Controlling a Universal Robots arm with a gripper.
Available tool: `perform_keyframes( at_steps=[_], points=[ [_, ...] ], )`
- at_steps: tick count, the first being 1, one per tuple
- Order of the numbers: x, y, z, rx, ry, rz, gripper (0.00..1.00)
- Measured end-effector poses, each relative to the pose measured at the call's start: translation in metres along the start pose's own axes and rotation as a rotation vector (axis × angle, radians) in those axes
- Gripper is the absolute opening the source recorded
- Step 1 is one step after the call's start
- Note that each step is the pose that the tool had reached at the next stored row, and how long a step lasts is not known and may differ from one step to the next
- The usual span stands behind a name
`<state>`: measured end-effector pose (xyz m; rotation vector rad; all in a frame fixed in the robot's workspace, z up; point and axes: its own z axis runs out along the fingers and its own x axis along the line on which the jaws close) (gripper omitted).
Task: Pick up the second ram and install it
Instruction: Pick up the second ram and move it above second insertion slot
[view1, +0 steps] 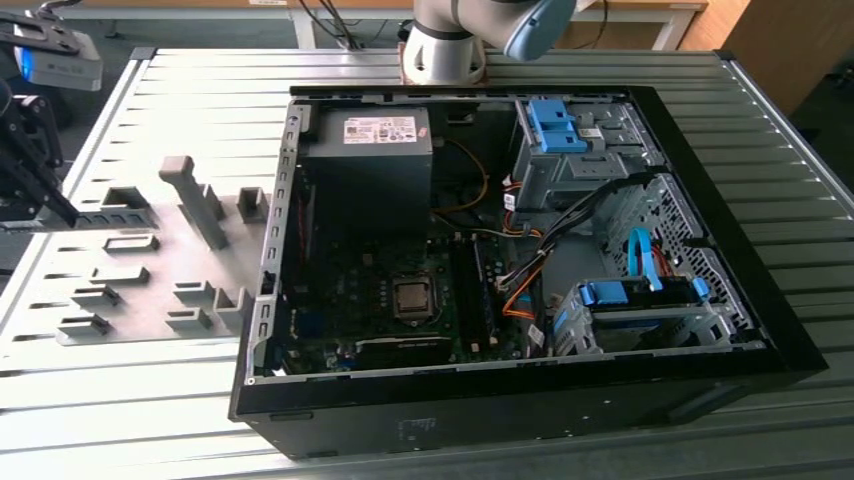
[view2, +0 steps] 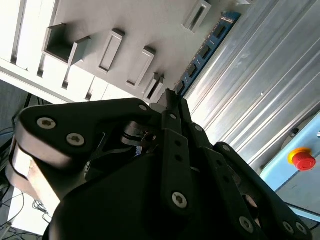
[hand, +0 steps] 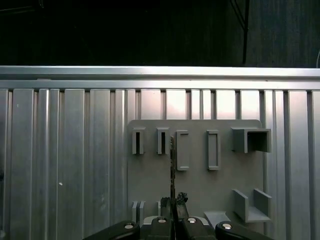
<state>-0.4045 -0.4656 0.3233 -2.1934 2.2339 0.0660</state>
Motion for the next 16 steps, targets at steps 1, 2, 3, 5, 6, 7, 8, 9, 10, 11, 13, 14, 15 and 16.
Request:
perform_keyframes(
  at_steps=[1,2,3,5,6,7,8,9,10,11,13,14,15,16],
  points=[
    [-0.0001,0.0000,-0.0012,0.0000,0.0001,0.000,0.14],
    [-0.0001,0.0001,-0.0023,-0.0001,0.0001,0.000,0.14],
    [-0.0002,0.0001,-0.0034,-0.0001,0.0001,0.000,0.14],
    [-0.0004,0.0001,-0.0053,-0.0001,0.0001,0.000,0.14],
    [-0.0004,0.0002,-0.0063,-0.0001,0.0001,0.000,0.14],
    [-0.0005,0.0002,-0.0073,-0.0001,0.0000,0.000,0.14],
    [-0.0006,0.0002,-0.0083,-0.0001,0.0001,0.000,0.14],
    [-0.0007,0.0002,-0.0091,0.0000,0.0001,0.000,0.14],
    [-0.0007,0.0003,-0.0101,-0.0001,0.0001,0.000,0.14],
    [-0.0008,0.0003,-0.0110,-0.0001,0.0001,0.000,0.14],
    [-0.0010,0.0003,-0.0127,0.0000,0.0000,0.000,0.14],
    [-0.0010,0.0003,-0.0136,0.0000,0.0000,0.000,0.14],
    [-0.0011,0.0003,-0.0146,-0.0001,0.0001,0.000,0.14],
    [-0.0011,0.0004,-0.0155,-0.0001,0.0001,0.000,0.14]
  ],
)
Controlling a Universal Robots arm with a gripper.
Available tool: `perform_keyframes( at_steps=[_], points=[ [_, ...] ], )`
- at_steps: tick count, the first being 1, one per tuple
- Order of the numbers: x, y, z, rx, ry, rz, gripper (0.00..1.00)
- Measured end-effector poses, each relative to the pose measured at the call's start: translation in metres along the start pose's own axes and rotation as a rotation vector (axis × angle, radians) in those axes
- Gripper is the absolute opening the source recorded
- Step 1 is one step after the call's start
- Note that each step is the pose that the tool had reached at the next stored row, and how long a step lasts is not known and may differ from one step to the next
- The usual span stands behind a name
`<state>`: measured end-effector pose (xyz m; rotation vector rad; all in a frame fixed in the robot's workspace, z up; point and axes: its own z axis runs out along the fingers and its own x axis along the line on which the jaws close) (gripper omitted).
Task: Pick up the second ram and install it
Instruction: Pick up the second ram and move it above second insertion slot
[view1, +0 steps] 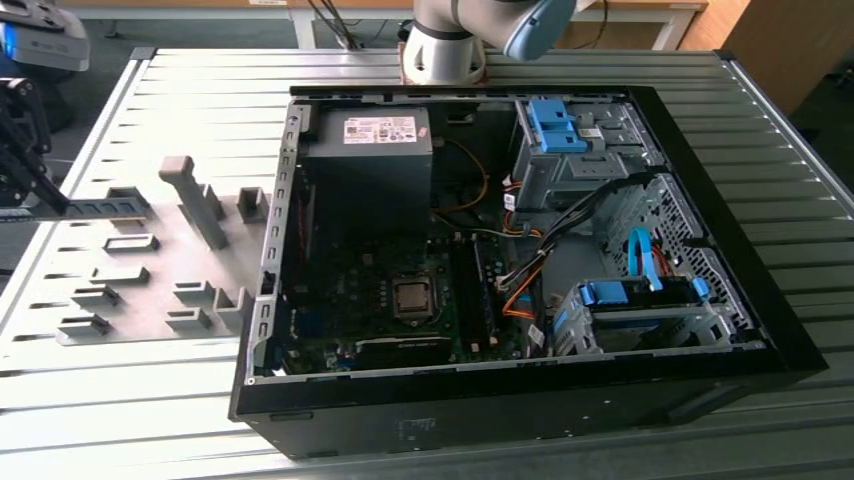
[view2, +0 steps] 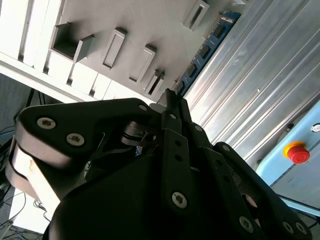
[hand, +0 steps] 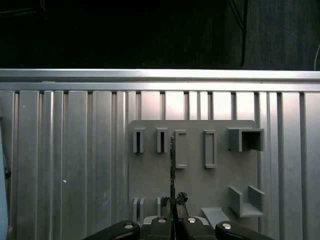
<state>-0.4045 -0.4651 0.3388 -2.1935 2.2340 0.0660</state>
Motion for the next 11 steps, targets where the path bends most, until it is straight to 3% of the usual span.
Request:
perform_keyframes(
  at_steps=[11],
  points=[
    [-0.0008,0.0003,-0.0116,0.0000,0.0000,0.000,0.14]
  ],
)
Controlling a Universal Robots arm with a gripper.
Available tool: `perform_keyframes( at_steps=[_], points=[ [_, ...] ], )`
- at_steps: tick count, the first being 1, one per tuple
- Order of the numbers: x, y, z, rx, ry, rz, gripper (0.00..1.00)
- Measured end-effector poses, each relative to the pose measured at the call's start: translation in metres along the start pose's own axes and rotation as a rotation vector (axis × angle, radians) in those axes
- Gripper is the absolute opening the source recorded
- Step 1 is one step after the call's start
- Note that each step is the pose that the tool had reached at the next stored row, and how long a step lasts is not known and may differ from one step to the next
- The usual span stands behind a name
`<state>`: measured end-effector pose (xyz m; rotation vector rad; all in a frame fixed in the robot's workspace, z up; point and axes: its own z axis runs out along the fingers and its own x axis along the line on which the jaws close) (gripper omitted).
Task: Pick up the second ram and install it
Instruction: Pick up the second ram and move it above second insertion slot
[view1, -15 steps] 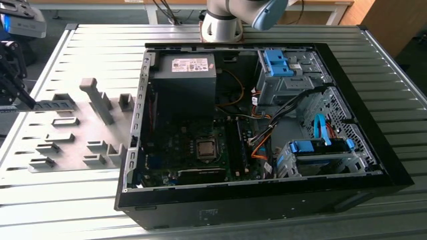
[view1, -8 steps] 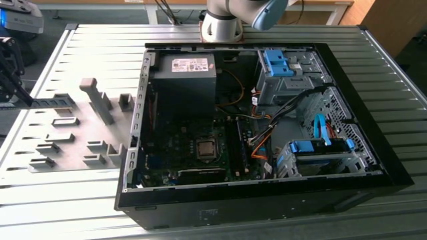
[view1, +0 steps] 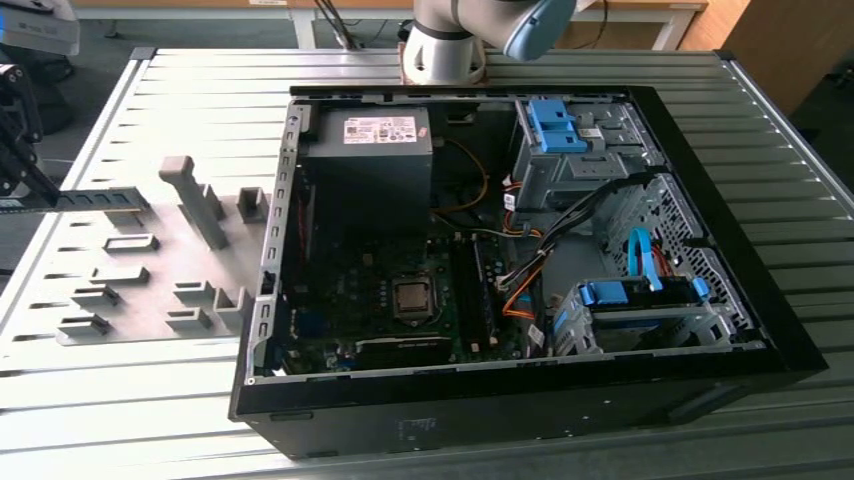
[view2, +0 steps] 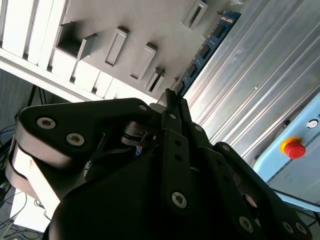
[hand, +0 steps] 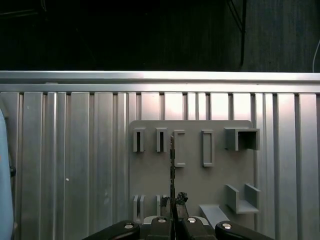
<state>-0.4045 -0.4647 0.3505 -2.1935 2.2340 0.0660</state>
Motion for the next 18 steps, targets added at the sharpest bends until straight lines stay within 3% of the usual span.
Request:
perform_keyframes(
  at_steps=[18],
  points=[
    [-0.0015,0.0004,-0.0177,0.0000,0.0000,0.000,0.14]
  ],
)
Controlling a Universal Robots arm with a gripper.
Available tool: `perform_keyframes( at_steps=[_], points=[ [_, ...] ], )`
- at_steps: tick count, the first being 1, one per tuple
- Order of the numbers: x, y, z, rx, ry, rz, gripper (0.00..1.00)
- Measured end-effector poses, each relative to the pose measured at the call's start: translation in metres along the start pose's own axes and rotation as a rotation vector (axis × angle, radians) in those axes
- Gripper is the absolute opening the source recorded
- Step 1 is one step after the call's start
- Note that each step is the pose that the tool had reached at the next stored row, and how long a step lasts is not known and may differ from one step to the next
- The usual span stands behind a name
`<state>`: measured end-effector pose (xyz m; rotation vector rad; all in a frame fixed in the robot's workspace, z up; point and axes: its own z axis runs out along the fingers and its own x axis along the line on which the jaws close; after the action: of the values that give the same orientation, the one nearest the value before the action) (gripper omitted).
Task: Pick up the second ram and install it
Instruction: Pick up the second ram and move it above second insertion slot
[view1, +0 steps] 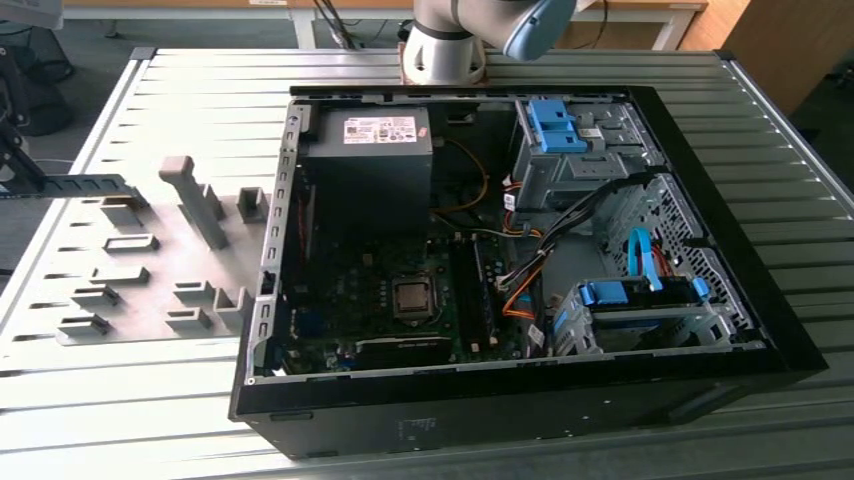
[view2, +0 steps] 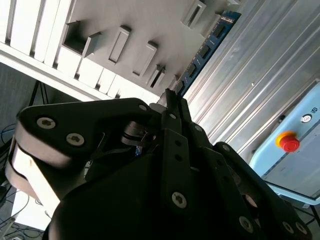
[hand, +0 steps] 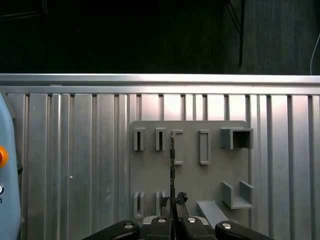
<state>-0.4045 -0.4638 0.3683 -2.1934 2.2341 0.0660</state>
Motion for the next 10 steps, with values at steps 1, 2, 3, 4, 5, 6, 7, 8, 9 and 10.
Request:
perform_keyframes(
  at_steps=[1,2,3,4,5,6,7,8,9,10],
  points=[
    [-0.0002,0.0000,-0.0015,0.0000,0.0000,0.000,0.14],
    [-0.0003,0.0001,-0.0036,-0.0001,0.0000,0.000,0.14],
    [-0.0005,0.0001,-0.0057,0.0000,0.0000,0.000,0.14],
    [-0.0007,0.0002,-0.0078,0.0000,0.0000,0.000,0.14],
    [-0.0008,0.0002,-0.0098,0.0001,-0.0001,0.000,0.14],
    [-0.0010,0.0003,-0.0120,0.0000,0.0000,0.000,0.14],
    [-0.0011,0.0003,-0.0139,-0.0001,0.0000,0.000,0.14],
    [-0.0013,0.0004,-0.0159,0.0000,0.0000,0.000,0.14],
    [-0.0014,0.0004,-0.0179,-0.0001,0.0001,0.000,0.14],
    [-0.0015,0.0005,-0.0197,0.0001,0.0000,0.000,0.14]
  ],
)
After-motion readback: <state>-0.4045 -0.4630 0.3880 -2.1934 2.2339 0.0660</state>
